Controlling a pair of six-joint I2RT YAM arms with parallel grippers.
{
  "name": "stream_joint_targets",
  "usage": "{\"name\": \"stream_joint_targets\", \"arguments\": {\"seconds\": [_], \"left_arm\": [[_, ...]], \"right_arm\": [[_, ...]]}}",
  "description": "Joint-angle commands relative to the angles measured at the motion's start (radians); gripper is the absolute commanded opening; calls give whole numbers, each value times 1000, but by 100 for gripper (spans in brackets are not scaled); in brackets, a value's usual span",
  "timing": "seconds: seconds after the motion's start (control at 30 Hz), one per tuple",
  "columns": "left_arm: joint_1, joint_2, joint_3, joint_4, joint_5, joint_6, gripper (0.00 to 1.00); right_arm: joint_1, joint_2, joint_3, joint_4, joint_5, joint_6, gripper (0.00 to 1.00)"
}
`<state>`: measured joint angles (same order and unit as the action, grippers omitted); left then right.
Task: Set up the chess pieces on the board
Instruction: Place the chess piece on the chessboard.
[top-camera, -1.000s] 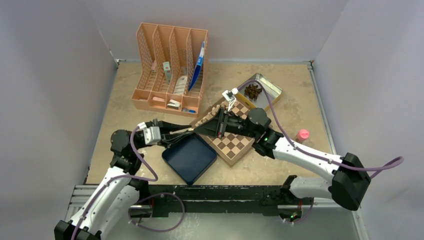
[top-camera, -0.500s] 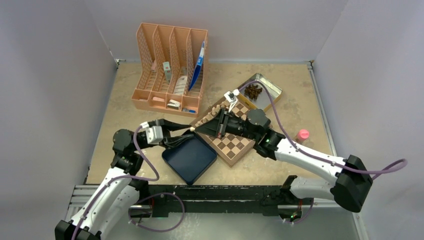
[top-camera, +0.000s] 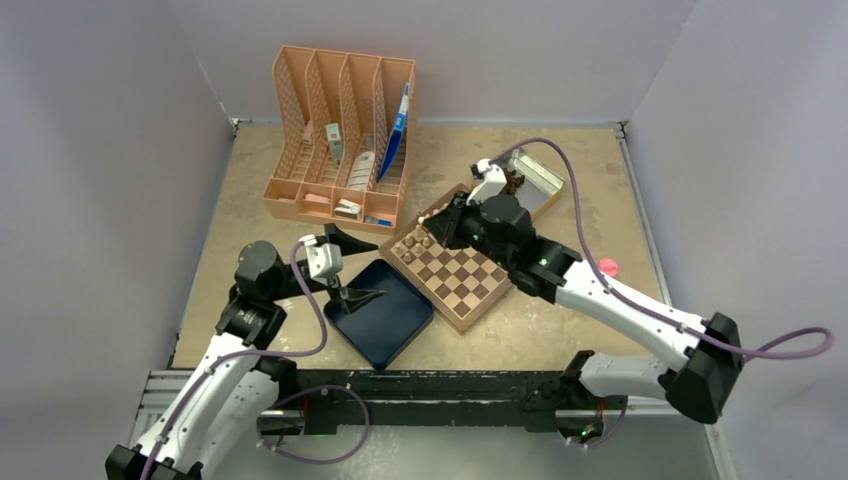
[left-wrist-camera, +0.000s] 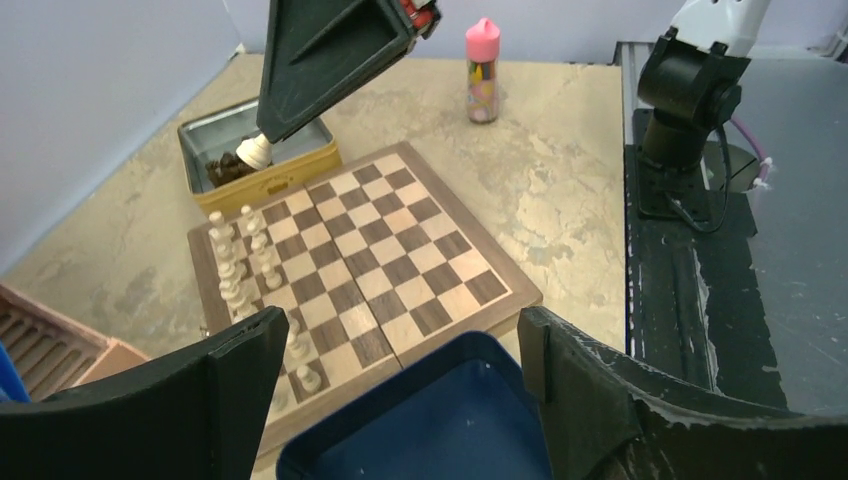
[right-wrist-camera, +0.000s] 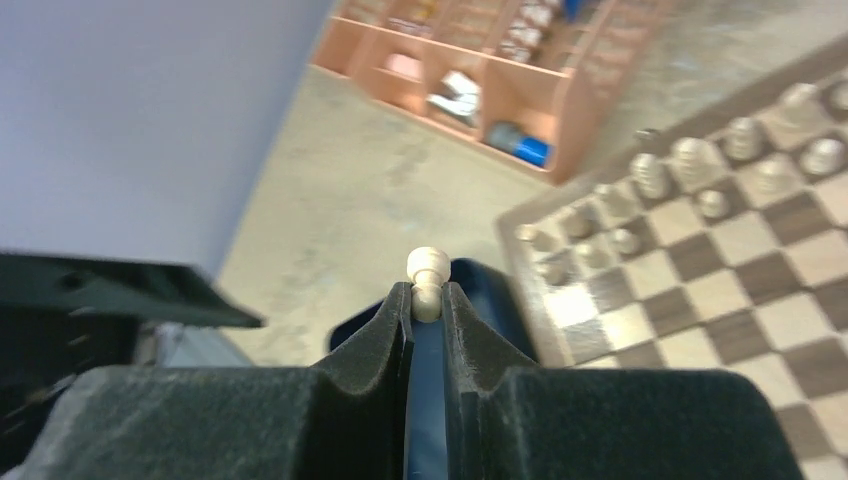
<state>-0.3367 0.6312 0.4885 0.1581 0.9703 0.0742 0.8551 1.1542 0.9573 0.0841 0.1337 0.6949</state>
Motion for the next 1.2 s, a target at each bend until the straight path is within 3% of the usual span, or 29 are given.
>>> {"name": "stream_joint_targets", "arguments": {"seconds": [0.0,0.17,0.33,0.7,1.17], "left_arm": [[-4,-33,44,-113,-62,61,88],[-4,-66,87,-242,-94,93,93],[-3,-126,98,-329,-151,128,95],[-4,-301,44,-342,-246,154,100],[-4,-313,51,-370,-248,179,100]], "right_arm": [[-12,99,122,-229,222,-98,11],[-46,222,190,-353,288,-133,11],[-66,333,221,-378,257,-150,11],[-85,566,345,-408,214,-169,12],[-104,723,463,-441,248,-178,15]]}}
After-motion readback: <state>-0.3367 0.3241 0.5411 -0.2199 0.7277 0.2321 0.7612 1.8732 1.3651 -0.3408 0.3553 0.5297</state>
